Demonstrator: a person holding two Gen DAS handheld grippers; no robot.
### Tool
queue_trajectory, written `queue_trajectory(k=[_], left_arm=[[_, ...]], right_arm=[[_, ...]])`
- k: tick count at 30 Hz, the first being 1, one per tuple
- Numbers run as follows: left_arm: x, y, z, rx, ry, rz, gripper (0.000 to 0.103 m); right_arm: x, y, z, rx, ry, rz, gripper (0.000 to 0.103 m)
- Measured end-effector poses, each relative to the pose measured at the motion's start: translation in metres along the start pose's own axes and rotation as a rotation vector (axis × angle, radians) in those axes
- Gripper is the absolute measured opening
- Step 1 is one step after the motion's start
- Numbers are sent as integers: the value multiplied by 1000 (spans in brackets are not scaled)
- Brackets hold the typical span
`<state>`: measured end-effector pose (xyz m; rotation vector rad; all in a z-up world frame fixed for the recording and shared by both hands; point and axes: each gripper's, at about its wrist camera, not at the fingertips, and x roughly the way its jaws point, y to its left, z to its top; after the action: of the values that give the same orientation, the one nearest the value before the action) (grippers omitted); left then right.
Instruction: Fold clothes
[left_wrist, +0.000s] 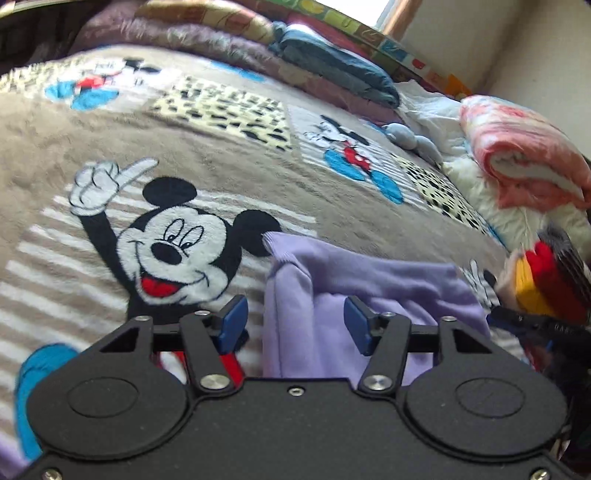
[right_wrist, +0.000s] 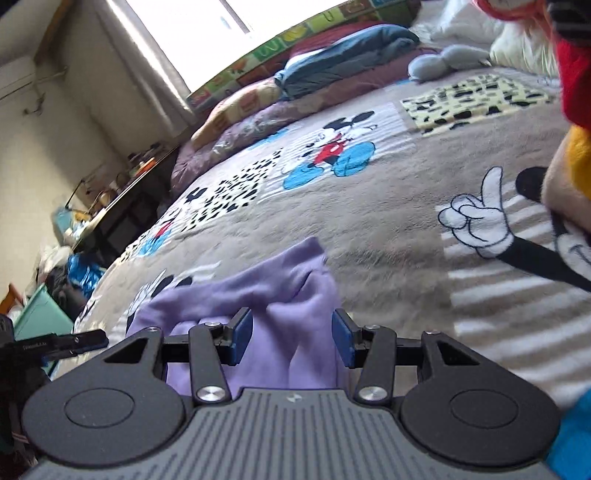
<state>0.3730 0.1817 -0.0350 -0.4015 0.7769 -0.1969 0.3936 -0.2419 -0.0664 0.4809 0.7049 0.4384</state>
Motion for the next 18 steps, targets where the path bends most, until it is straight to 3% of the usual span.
queue_trajectory(k=[7, 11, 12, 14, 15, 18], left_arm=[[35, 17, 19, -97, 32, -51, 44], [51, 20, 23, -120, 64, -88, 41], [53, 20, 24, -119, 70, -99, 34], [58, 20, 23, -108, 81, -123, 21], [59, 20, 23, -101, 83, -140, 15], [58, 25, 22, -88, 73, -217, 12]], right_arm=[[35, -15, 18, 51, 18, 28, 49], [48, -25, 19, 104, 41, 126, 48], [51, -27, 19, 117, 47, 150, 47], [58, -32, 19, 143, 59, 198, 29], [61, -35, 19, 156, 65, 223, 13], [54, -38, 18, 144, 17, 239, 13]])
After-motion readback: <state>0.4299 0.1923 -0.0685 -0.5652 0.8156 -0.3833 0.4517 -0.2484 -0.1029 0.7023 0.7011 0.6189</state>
